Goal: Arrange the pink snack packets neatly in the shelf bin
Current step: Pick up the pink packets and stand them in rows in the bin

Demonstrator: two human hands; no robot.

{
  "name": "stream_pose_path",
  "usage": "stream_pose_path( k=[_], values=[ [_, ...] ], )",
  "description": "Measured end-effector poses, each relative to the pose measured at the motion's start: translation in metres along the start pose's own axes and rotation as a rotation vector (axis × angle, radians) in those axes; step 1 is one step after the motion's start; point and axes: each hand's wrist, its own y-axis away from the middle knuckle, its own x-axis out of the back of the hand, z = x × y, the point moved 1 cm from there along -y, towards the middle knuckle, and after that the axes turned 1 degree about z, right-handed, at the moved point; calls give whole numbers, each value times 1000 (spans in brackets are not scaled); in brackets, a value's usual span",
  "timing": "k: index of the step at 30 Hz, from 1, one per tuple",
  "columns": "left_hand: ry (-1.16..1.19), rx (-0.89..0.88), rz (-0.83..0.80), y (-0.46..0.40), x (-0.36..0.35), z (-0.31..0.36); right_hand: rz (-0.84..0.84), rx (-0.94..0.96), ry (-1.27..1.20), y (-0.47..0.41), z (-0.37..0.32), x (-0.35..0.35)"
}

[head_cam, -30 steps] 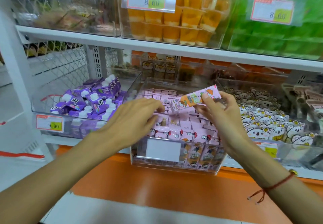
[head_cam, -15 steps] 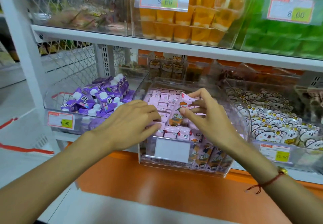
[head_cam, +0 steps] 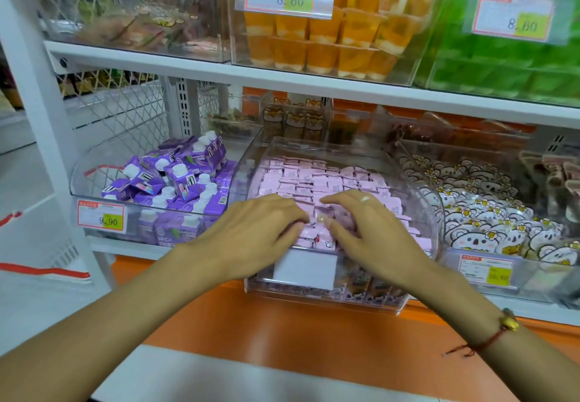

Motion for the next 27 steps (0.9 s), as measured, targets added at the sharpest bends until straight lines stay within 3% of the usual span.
stream_pose_path(
  k=[3, 8, 12, 16, 22, 27],
  values=[
    [1, 3, -31, -7, 2, -3, 64, 5, 56, 11, 9, 13],
    [81, 11, 35, -32, 4, -2, -30, -14, 175, 24, 19, 10],
    [265, -9, -155, -58, 3, -4, -21, -15, 174, 26, 21, 9],
    [179, -75, -331, -73, 2, -2, -27, -18, 161, 26, 21, 9],
    [1, -26, -213, -72, -2, 3, -22, -44, 120, 25, 20, 12],
    [203, 117, 56, -55, -8, 7, -70, -108, 85, 20, 18, 11]
  ],
)
